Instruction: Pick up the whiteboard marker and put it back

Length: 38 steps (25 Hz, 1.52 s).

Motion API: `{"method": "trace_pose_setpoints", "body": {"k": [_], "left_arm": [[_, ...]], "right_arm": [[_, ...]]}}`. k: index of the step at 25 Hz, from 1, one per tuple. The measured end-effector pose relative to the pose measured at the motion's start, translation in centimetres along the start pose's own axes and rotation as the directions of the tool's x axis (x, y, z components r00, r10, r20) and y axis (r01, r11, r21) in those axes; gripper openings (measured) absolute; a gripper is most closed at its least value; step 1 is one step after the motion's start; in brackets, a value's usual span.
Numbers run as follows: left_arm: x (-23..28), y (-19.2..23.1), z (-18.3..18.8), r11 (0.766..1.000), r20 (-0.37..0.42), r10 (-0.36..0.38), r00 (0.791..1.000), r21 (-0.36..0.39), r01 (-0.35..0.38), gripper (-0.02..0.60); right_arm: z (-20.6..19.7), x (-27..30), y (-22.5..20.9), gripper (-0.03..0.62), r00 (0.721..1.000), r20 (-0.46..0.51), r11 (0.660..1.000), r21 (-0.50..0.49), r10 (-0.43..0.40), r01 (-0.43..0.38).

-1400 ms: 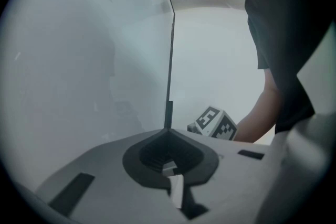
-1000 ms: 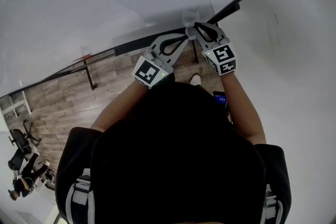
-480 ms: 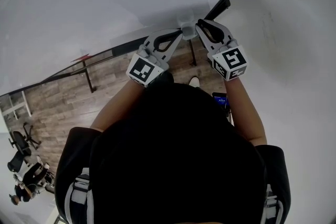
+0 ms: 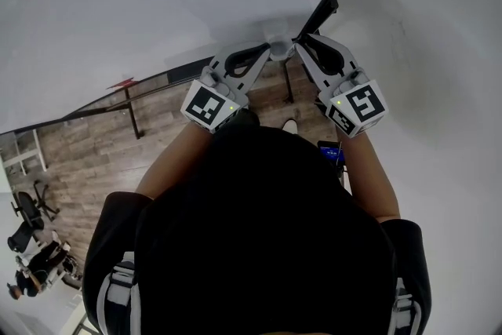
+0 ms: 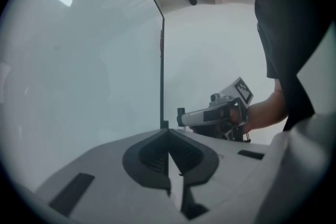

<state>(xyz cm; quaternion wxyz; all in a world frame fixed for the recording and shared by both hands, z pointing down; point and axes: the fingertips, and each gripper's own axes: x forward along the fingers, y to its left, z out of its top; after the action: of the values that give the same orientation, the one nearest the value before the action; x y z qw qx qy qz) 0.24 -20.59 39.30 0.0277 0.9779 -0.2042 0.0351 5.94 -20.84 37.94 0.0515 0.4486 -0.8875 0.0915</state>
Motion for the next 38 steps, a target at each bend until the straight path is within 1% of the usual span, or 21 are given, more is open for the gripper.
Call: {"method": "trace_pose_setpoints", "body": {"k": [3, 6, 11, 15, 19, 25, 29, 34, 38], "left_arm": [[-0.1, -0.2, 1.2, 1.000, 0.033, 0.006, 0.999, -0.004, -0.006, 0.003], [-0.5, -0.6, 1.5, 1.000, 0.018, 0.019, 1.000, 0.013, -0.019, 0.003], [-1.7, -2.3, 1.8, 0.999, 0.032, -0.001, 0.999, 0.042, -0.001, 0.003], [-2.2, -3.4, 1.9, 0.999, 0.021, 0.000, 1.000, 0.038, -0.001, 0.004], [-2.3, -4.2, 1.2, 0.999, 0.012, 0.007, 1.000, 0.033, -0.007, 0.004], [-2.3, -5.4, 0.3, 1.000, 0.003, 0.014, 1.000, 0.028, -0.014, 0.003], [-2.0, -5.8, 0.3, 0.999, 0.006, 0.018, 1.000, 0.036, -0.018, 0.003], [-1.9, -6.1, 0.4, 1.000, 0.015, 0.024, 1.000, 0.014, -0.024, 0.004], [-1.9, -6.1, 0.3, 0.999, 0.018, 0.033, 0.999, 0.007, -0.033, 0.003]], "right_arm": [[1.1, -1.1, 0.7, 0.063, 1.000, 0.018, 1.000, 0.001, 0.020, -0.020], [1.5, -2.0, 1.2, 0.063, 0.999, 0.016, 1.000, -0.013, 0.028, -0.028], [1.1, -3.6, 2.2, 0.063, 0.999, 0.000, 0.998, -0.027, 0.049, -0.049], [0.7, -4.9, 2.6, 0.063, 0.998, 0.002, 0.998, -0.029, 0.063, -0.063], [-0.2, -6.0, 2.8, 0.063, 0.998, -0.005, 0.995, -0.076, 0.058, -0.058], [-1.9, -7.2, 2.7, 0.063, 0.998, -0.028, 0.996, -0.066, 0.057, -0.059], [-1.9, -7.5, 2.5, 0.063, 0.998, -0.020, 0.997, -0.048, 0.057, -0.057], [-2.3, -7.5, 2.5, 0.063, 0.997, -0.037, 0.996, -0.049, 0.069, -0.071], [-2.0, -7.6, 2.5, 0.063, 0.995, -0.016, 0.995, -0.039, 0.095, -0.095]]}}
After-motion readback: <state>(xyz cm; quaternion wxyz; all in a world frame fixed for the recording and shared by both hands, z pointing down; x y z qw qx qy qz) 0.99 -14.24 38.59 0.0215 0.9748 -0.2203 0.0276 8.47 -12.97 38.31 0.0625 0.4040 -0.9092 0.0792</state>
